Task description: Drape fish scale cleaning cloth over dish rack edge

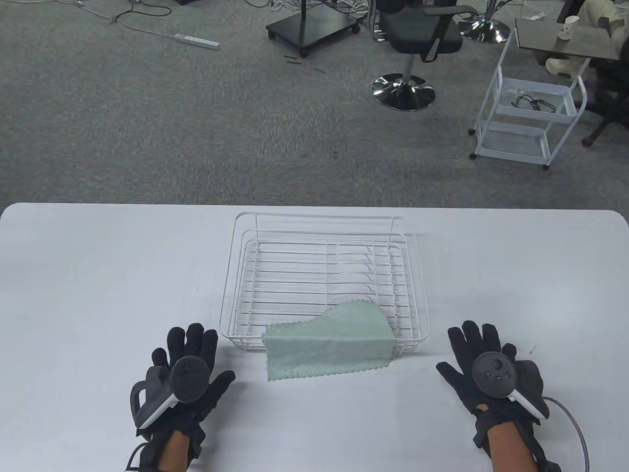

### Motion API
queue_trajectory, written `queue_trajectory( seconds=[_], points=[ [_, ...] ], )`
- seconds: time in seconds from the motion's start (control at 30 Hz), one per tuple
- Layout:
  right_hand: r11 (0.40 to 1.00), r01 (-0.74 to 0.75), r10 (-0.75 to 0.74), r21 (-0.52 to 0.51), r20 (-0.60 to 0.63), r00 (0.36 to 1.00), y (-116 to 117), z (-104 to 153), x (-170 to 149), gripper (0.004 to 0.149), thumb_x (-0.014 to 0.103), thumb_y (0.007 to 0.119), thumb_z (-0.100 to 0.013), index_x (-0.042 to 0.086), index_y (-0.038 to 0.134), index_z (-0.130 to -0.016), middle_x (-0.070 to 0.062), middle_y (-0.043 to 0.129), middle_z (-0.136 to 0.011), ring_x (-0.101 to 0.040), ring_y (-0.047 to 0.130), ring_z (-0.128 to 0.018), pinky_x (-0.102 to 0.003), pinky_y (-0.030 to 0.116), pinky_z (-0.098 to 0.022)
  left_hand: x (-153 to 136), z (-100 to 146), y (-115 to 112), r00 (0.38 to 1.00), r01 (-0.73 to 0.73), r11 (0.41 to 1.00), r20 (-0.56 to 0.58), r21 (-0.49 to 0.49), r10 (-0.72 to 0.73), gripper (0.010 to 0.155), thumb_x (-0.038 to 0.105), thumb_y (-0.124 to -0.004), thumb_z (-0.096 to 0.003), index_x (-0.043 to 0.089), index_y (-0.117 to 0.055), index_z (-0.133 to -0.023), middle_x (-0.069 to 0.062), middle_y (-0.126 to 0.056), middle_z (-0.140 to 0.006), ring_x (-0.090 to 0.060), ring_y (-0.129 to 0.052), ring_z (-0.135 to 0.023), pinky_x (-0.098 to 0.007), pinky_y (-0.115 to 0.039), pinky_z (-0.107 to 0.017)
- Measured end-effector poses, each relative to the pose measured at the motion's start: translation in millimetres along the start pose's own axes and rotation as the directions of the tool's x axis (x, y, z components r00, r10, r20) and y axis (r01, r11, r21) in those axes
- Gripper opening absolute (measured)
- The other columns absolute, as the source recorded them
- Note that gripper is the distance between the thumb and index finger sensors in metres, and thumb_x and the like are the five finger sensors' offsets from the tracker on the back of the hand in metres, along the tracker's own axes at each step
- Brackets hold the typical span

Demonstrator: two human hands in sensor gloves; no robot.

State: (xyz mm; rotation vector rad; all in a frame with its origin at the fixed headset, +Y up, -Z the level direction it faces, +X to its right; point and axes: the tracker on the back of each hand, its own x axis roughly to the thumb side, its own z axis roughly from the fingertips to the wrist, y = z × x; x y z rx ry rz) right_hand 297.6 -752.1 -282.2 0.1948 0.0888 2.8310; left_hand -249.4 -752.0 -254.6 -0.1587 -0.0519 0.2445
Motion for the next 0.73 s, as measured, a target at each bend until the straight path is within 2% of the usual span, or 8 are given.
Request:
queue_trajectory(
  seconds=[0.73],
  points=[
    [0.999,-0.027,0.027,0.02,0.0,1.0,4.4,-4.0,2.4,0.068,0.054,0.066,-0.061,0.024,0.035,-0.114,-0.012,0.027,-0.121,-0.045,0.015,-0.107,-0.076,0.026,-0.07,-1.4,-0.4,0.4,1.0,-0.008,1.0,0.005,0.002,0.008,0.086,0.059,-0.072,-0.0559,0.025,-0.026,-0.121,-0.002,-0.015,-0.124,-0.037,-0.001,-0.11,-0.069,-0.016,-0.075]
  ],
)
